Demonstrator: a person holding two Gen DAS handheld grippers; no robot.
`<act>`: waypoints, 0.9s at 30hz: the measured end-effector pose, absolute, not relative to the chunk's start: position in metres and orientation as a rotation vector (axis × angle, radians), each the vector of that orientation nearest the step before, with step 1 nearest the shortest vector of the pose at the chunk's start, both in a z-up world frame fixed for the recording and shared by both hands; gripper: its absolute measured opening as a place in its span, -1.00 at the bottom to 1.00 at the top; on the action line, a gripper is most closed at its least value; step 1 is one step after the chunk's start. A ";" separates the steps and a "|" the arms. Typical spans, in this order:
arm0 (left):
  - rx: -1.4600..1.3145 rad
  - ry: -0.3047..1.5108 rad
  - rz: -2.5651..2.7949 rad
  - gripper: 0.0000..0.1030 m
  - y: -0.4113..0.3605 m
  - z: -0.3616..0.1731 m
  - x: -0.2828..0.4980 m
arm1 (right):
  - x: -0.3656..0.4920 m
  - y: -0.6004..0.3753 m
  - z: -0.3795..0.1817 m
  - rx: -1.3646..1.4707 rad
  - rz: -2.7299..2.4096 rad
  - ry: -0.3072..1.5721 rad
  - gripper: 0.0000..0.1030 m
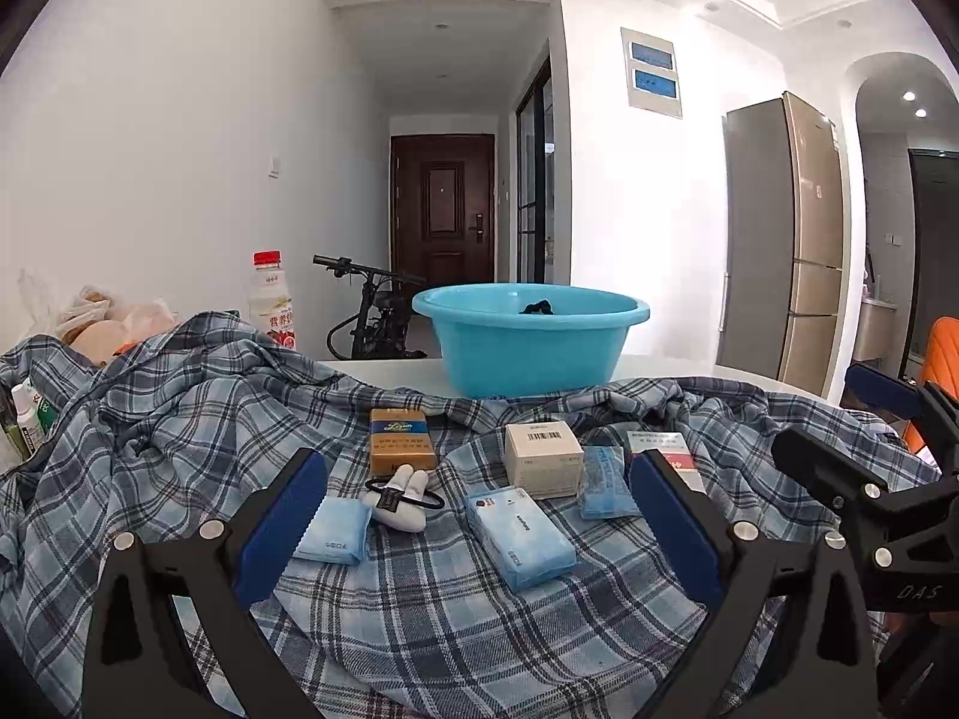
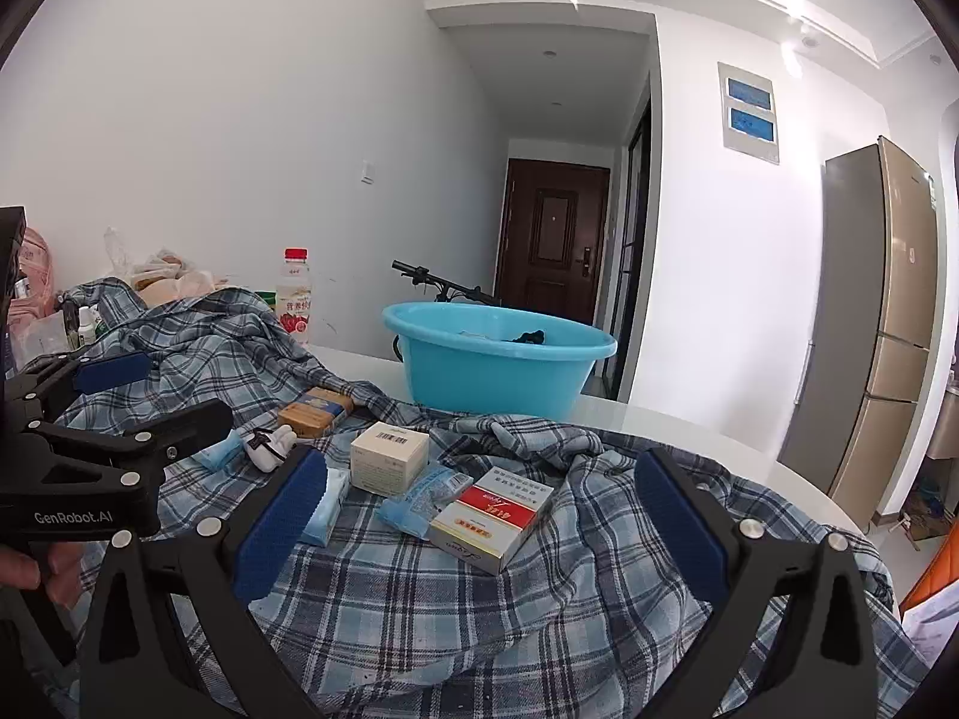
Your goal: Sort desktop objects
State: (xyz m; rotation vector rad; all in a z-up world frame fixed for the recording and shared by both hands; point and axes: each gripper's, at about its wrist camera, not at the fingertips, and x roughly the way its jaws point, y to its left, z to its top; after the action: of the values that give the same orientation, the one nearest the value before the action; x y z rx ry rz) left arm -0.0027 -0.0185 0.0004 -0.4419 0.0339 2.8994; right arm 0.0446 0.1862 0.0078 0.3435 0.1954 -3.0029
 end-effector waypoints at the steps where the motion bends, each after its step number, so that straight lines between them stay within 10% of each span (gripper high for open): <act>1: -0.442 0.030 2.902 0.99 -0.019 0.000 -0.003 | 0.041 0.187 0.006 0.367 -3.006 0.188 0.99; 8: -0.429 0.023 2.914 0.99 -0.020 0.000 -0.001 | 0.029 0.221 0.001 0.460 -3.092 -0.071 0.99; 27: -0.443 0.003 2.974 0.99 -0.024 -0.001 -0.002 | 0.028 0.214 0.001 0.483 -3.126 -0.007 0.99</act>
State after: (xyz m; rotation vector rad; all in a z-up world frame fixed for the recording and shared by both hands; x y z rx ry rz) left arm -0.0021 -0.0239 -0.0006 -0.4429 0.0031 2.9742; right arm 0.0281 0.2144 0.0008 0.4829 -0.0074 -3.1263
